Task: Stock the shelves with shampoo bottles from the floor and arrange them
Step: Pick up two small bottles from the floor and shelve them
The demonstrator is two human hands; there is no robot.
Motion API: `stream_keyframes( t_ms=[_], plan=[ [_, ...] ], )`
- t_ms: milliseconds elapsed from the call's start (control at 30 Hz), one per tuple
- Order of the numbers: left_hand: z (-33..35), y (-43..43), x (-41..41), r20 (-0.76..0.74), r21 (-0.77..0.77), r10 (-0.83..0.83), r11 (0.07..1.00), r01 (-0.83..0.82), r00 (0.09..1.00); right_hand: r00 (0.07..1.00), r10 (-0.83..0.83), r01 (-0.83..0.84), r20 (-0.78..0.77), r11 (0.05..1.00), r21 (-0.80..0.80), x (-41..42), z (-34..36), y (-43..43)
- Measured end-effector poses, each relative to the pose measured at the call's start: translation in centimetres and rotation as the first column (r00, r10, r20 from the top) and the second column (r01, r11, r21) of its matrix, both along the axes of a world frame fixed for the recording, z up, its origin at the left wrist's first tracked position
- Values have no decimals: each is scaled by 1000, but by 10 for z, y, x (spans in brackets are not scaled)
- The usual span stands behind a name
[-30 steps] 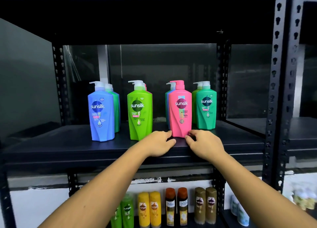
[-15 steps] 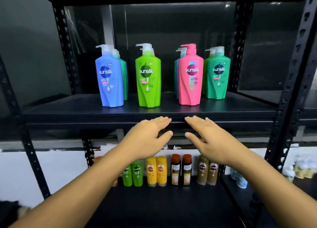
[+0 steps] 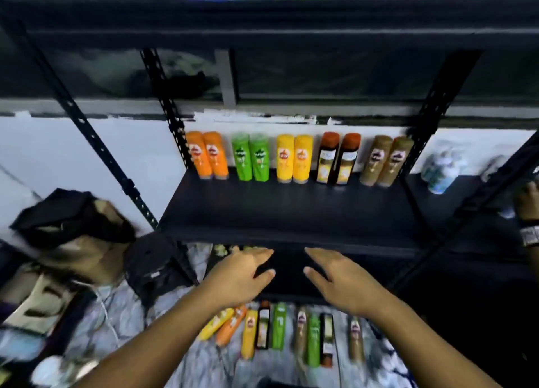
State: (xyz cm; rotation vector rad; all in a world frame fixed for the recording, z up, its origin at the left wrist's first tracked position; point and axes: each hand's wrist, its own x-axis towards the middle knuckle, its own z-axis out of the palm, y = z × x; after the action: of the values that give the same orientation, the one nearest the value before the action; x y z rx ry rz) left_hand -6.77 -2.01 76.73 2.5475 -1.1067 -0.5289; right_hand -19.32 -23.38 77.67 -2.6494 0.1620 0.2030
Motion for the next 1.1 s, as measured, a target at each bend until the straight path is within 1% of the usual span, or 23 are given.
stream_keyframes(
  t_ms=[67,167,233,333,467,533,600,700,833,933,1000,1100],
  plan=[
    [-36,21,-3,-91,64,9,998,-3,996,994,9,-8,-110,1000,10,-3,-41,15],
    [-78,53,-3,-198,141,57,990,-29,979,962,22,-28,-272,999,-17,-12,-92,35],
    [-104,74,2,-235,183,90,982,-47,968,943,2,-13,-333,999,-32,-18,-115,47],
    [-132,100,9,-308,245,101,969,-23,946,921,-38,21,-389,999,-47,-24,-136,67],
    [-155,125,15,-346,303,48,951,63,937,901,-108,97,-420,994,-47,-28,-146,96],
    [-164,131,18,-368,322,56,944,71,928,889,-136,134,-437,990,-35,-31,-151,106],
    [-169,133,21,-373,330,72,942,59,925,879,-133,136,-458,990,-26,-32,-156,110],
    [-169,130,22,-355,342,79,938,51,931,873,-95,101,-479,995,-13,-26,-164,105],
    [-172,125,15,-335,363,176,931,-45,926,872,3,1,-490,1000,8,-9,-175,82],
    [-169,117,-3,-340,391,262,913,-118,903,869,88,-81,-487,996,35,1,-181,61],
    [-166,106,-16,-327,415,283,900,-133,902,866,142,-129,-480,990,61,1,-183,48],
    [-161,86,-28,-310,410,307,897,-165,900,851,213,-186,-480,977,103,1,-182,32]
  ],
)
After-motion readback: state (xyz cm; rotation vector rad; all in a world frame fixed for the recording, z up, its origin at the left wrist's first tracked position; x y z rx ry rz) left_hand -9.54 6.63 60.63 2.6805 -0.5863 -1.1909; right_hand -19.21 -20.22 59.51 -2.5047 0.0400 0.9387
